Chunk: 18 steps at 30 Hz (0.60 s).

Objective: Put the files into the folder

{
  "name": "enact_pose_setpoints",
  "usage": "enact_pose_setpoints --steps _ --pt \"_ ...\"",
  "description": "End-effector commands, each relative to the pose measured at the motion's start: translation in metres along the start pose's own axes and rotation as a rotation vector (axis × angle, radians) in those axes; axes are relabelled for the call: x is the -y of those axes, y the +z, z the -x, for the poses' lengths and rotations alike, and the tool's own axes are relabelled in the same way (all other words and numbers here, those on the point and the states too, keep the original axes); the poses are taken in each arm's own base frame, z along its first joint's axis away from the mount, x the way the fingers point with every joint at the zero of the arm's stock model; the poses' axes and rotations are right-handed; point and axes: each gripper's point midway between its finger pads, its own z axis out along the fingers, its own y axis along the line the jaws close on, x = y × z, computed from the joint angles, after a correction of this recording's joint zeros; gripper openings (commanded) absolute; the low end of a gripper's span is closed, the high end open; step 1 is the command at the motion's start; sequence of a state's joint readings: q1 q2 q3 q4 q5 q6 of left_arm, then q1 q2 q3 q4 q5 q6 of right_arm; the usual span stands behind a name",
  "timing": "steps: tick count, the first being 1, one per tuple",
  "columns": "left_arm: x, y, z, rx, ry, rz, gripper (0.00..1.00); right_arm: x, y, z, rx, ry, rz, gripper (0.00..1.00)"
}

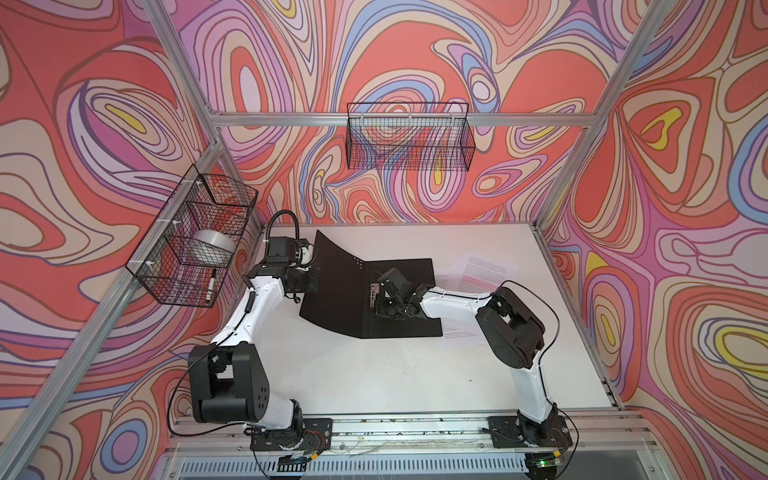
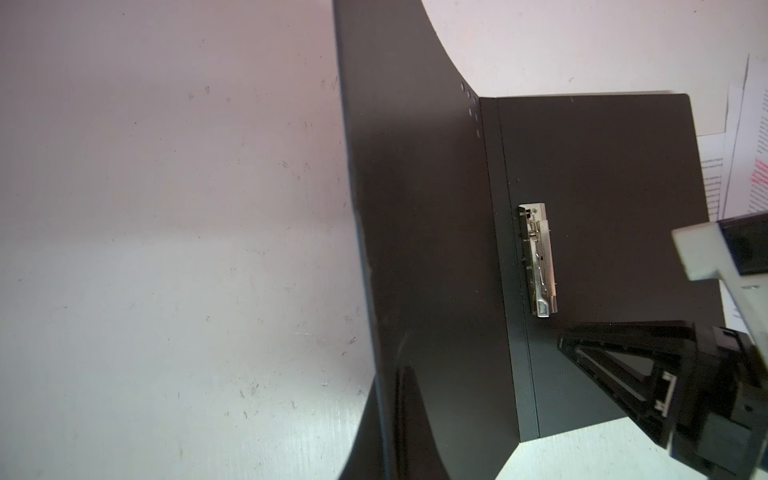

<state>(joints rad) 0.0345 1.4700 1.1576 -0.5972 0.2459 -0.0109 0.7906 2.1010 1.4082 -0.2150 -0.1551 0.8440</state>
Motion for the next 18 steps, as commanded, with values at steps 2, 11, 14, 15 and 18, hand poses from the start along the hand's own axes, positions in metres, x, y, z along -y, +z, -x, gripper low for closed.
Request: enact_pose_setpoints --steps 2,11,14,15,18 --pt "-0.015 -0.001 -0.036 -0.138 0.053 0.073 0.0 -0.007 0.005 0.01 0.013 0.013 0.055 0.24" --pt "-0.011 -0.003 -0.035 -0.137 0.055 0.055 0.0 -0.005 0.014 0.013 -0.001 0.035 0.081 0.23" --pt "-0.011 -0.004 -0.035 -0.139 0.053 0.053 0.0 -0.002 0.018 0.013 -0.004 0.042 0.081 0.22" --pt "-0.011 -0.004 -0.035 -0.138 0.053 0.054 0.0 -0.001 0.019 0.013 -0.005 0.044 0.082 0.21" --pt "-0.011 -0.002 -0.035 -0.141 0.052 0.054 0.0 0.001 0.021 0.014 -0.005 0.052 0.087 0.2"
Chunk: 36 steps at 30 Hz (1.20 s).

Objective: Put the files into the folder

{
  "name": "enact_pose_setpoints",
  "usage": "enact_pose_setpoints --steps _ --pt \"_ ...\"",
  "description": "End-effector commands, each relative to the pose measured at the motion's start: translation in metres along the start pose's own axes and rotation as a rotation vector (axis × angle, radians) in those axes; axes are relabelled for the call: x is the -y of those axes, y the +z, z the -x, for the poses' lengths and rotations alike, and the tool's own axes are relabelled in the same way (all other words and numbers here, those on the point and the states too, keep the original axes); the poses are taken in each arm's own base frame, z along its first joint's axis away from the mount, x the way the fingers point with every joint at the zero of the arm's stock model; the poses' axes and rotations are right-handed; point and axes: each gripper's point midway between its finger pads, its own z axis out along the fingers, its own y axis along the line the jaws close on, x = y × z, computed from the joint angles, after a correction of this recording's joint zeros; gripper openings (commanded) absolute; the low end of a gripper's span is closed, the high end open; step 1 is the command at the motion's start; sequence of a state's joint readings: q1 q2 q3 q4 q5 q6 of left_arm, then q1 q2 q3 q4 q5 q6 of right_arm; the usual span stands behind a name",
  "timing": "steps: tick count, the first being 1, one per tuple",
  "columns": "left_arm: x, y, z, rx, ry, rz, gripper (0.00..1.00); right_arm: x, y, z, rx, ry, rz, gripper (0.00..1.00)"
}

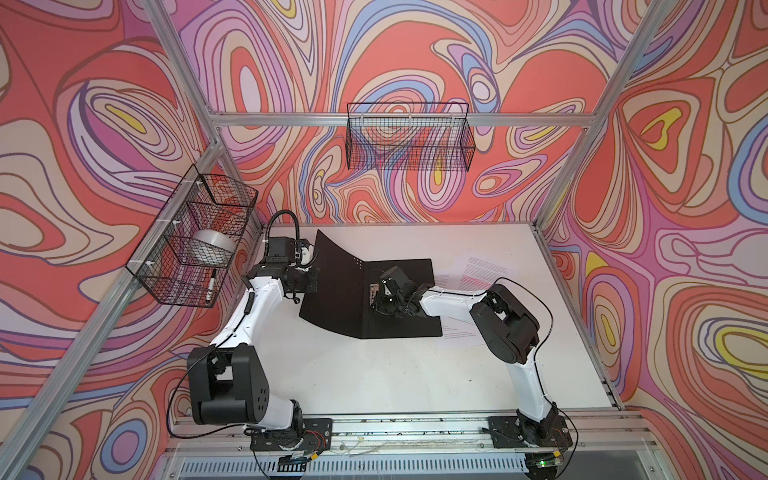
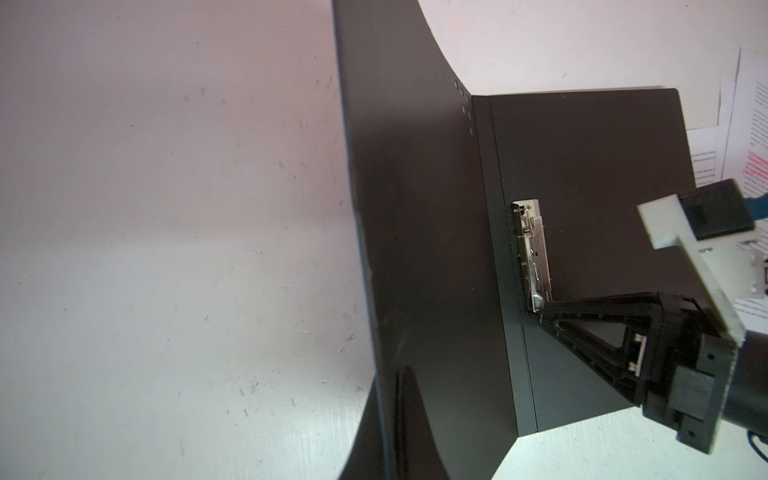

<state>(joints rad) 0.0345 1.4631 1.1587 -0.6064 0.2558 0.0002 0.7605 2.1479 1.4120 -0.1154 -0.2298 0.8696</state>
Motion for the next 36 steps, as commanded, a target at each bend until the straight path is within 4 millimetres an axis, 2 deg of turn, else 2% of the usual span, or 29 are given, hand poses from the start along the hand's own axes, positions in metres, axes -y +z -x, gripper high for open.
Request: enact_pose_setpoints --steps 1,10,14,22,28,36 --pt "-0.013 0.0 -0.034 -0.14 0.041 0.064 0.0 0.004 0.007 0.005 0.005 0.016 0.011 0.19" --pt "-0.013 0.0 -0.031 -0.142 0.036 0.063 0.0 0.006 0.012 0.005 -0.012 0.03 0.029 0.13" --pt "-0.013 -0.002 -0.029 -0.14 0.04 0.065 0.0 0.01 0.014 0.005 -0.023 0.043 0.032 0.0" --pt "-0.015 -0.009 -0.019 -0.117 0.052 0.079 0.0 0.014 0.015 0.0 -0.043 0.062 0.056 0.0" --pt "-0.015 -0.012 -0.016 -0.111 0.052 0.08 0.0 0.012 0.01 0.001 -0.029 0.063 0.064 0.04" --pt "-0.016 -0.014 -0.015 -0.107 0.05 0.085 0.0 0.007 0.007 0.0 -0.022 0.078 0.104 0.15"
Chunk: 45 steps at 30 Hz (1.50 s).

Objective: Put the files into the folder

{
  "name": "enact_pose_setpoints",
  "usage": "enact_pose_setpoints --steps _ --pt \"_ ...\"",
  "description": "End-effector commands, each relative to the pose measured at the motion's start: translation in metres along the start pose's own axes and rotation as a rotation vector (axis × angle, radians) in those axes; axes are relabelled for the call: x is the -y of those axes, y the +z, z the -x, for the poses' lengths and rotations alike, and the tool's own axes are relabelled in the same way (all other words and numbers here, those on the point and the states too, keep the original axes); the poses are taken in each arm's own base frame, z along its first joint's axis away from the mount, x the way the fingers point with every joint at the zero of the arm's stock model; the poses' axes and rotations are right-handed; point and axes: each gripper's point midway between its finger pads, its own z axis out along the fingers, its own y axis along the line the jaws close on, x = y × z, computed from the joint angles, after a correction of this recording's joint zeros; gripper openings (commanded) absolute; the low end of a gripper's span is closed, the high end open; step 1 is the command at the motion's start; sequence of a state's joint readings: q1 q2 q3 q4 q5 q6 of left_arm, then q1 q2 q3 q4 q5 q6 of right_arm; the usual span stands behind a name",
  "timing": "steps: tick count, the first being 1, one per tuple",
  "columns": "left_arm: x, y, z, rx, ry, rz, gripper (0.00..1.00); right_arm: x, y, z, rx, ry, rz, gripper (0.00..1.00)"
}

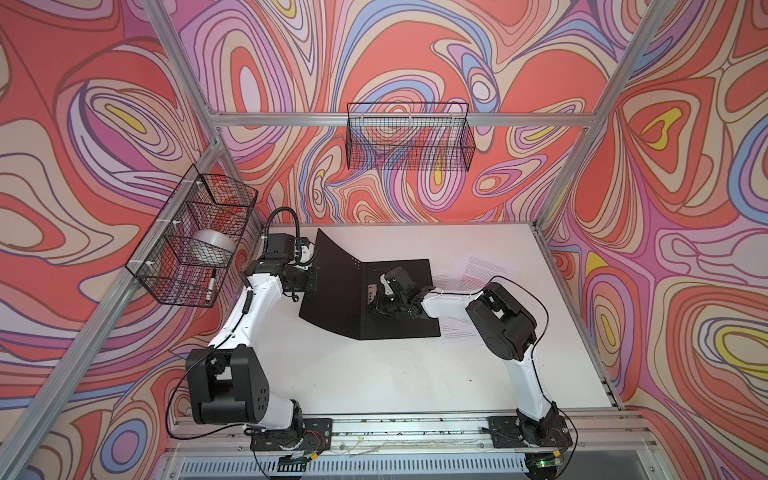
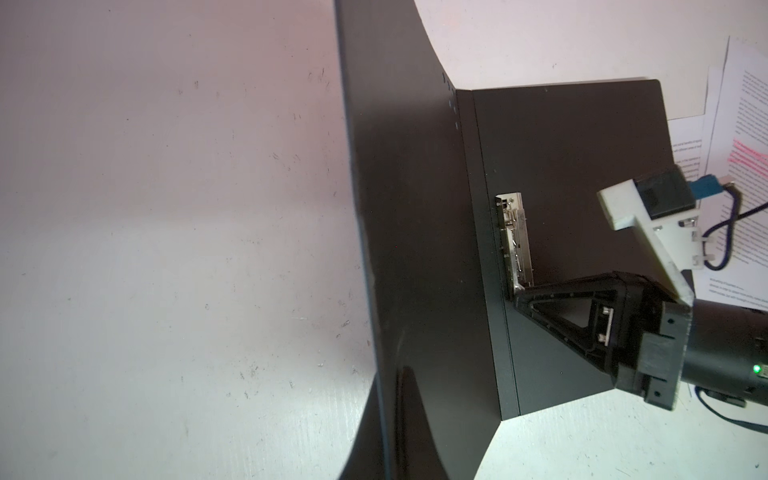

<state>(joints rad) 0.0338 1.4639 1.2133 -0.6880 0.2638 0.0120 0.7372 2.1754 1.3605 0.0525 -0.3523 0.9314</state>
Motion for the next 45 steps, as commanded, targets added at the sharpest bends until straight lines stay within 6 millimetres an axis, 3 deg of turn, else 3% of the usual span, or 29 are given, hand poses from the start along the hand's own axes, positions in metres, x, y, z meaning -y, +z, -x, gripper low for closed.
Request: enact_pose_setpoints --steps 1,10,20,34,45 --pt "-0.019 -0.002 -0.017 -0.082 0.043 0.093 0.0 0.014 -0.004 0.002 0.013 0.027 -0.03 0.15" --pt "-0.021 -0.004 -0.014 -0.08 0.047 0.1 0.0 0.005 -0.007 0.002 0.017 0.033 0.018 0.11" --pt "-0.021 -0.007 -0.012 -0.074 0.049 0.104 0.0 0.013 -0.007 -0.002 0.011 0.045 0.003 0.01" --pt "-0.026 -0.017 0.003 -0.037 0.053 0.123 0.0 0.048 0.0 -0.014 -0.004 0.094 -0.058 0.0" --pt "-0.029 -0.017 0.004 -0.038 0.046 0.123 0.0 0.079 0.008 -0.024 -0.045 0.082 -0.174 0.0"
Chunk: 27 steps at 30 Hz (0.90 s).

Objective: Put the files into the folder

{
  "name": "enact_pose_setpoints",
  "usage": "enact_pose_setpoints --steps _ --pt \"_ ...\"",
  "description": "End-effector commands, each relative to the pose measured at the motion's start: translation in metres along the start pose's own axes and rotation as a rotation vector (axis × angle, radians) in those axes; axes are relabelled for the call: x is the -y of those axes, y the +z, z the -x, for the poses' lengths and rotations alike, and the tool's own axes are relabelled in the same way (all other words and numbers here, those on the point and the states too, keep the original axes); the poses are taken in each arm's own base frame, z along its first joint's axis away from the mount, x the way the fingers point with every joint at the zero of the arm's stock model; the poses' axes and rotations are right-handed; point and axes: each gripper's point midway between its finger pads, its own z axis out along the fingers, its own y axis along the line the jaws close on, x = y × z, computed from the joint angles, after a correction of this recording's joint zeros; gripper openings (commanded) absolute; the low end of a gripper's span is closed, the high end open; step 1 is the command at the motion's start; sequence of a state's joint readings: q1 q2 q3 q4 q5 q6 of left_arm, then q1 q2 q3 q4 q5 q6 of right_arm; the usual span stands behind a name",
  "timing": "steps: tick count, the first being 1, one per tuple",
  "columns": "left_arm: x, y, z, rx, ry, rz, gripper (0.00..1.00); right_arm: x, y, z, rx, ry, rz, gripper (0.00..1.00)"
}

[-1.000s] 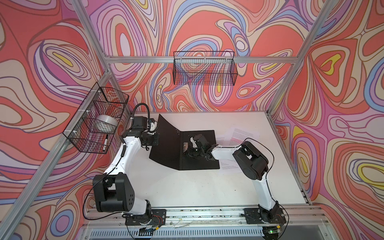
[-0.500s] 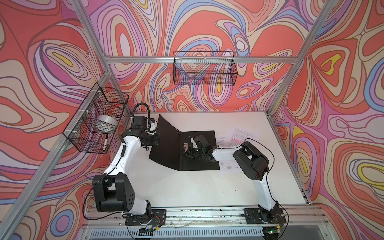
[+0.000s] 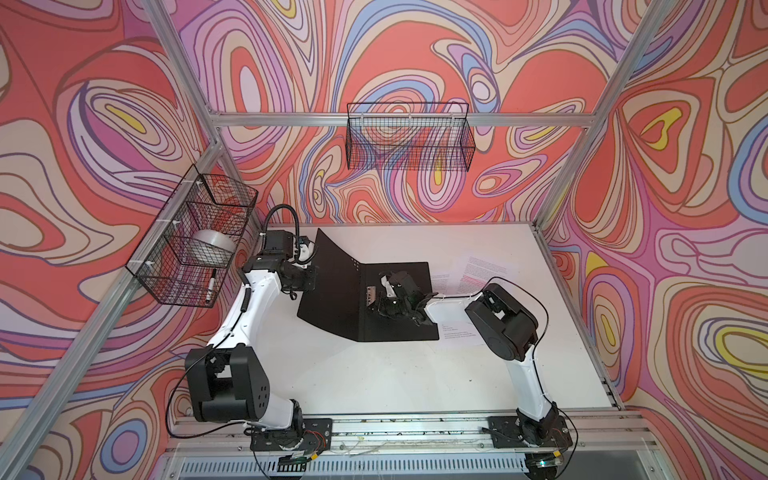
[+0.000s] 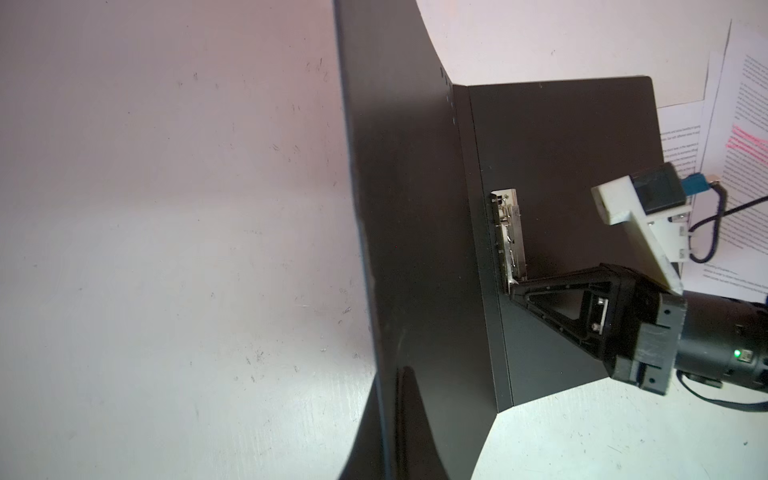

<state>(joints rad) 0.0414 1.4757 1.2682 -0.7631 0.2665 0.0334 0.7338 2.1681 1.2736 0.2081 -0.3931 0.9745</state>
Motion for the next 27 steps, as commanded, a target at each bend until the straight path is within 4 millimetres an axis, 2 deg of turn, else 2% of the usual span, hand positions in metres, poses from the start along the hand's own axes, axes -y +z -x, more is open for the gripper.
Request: enact_pose_setpoints --steps 1,11,15,27 --pt "-0.029 -0.009 0.003 -0.008 0.038 0.123 0.0 0.084 0.001 -0.018 -0.053 0.062 -0.27 0.0" --pt "-0.03 -0.01 0.005 -0.004 0.046 0.126 0.0 0.101 -0.003 -0.017 -0.086 -0.01 -0.394 0.0" --pt "-0.029 -0.011 0.005 -0.001 0.046 0.119 0.0 0.094 -0.002 -0.016 -0.088 -0.024 -0.37 0.0" --pt "-0.026 -0.006 -0.001 -0.017 0.048 0.096 0.0 0.013 -0.014 0.016 -0.029 -0.073 -0.187 0.0"
